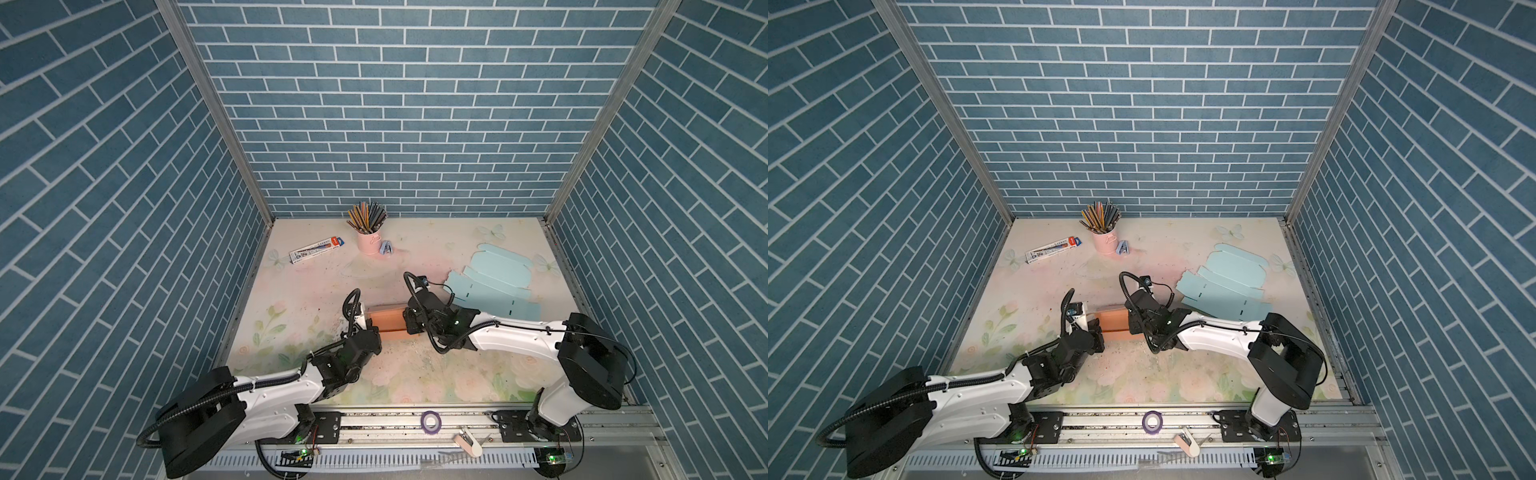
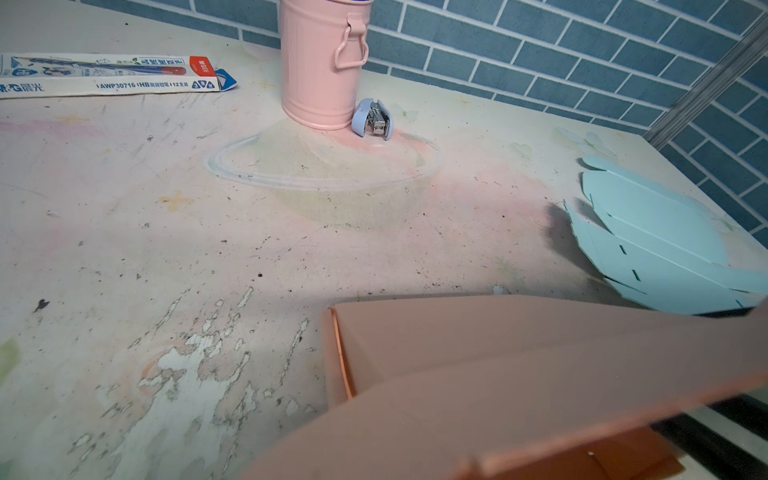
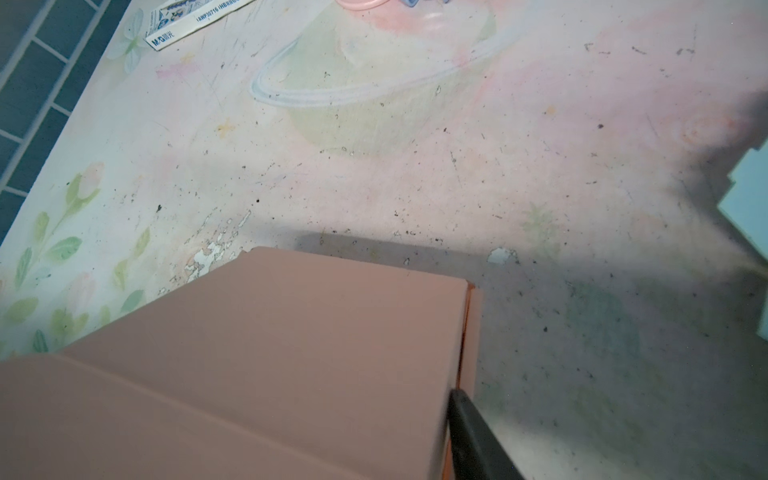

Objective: Fold the paper box

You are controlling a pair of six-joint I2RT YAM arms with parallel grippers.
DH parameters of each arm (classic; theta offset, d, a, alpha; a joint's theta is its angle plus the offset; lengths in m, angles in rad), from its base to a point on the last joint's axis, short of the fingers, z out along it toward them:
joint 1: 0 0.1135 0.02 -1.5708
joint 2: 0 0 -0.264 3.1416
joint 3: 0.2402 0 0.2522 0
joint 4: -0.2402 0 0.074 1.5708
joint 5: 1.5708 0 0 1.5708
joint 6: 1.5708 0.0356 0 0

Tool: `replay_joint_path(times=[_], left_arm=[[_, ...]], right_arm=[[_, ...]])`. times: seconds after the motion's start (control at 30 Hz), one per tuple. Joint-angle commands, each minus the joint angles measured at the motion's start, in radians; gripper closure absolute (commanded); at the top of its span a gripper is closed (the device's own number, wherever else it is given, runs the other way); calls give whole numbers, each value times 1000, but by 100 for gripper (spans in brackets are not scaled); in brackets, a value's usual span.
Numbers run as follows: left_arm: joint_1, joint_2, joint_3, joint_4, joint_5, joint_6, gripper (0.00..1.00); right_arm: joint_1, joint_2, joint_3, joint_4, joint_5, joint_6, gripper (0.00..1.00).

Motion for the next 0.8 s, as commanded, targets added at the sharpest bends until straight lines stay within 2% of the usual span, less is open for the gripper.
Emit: replay_joint_path(times=[0.0, 0.3, 0.37, 0.53, 0.67, 0.77], left_arm=[[-29, 15, -24, 6, 28, 1, 100], [-30, 45, -36, 20, 12, 3, 100], [-30, 57, -38, 20, 6, 5, 100], [-32, 85, -32, 26, -5, 12, 100], [-47, 100, -19, 23, -17, 38, 100], [-74, 107, 0, -10, -47, 61, 97]], right_arm=[[34, -56, -21, 22, -26, -16, 50], [53, -194, -199, 106, 16, -42, 30], [57, -242, -246, 129, 23, -56, 29], [110, -441, -336, 118, 136, -57, 29], [143, -557, -284, 15, 176, -78, 30], [144, -572, -191, -88, 183, -86, 29]])
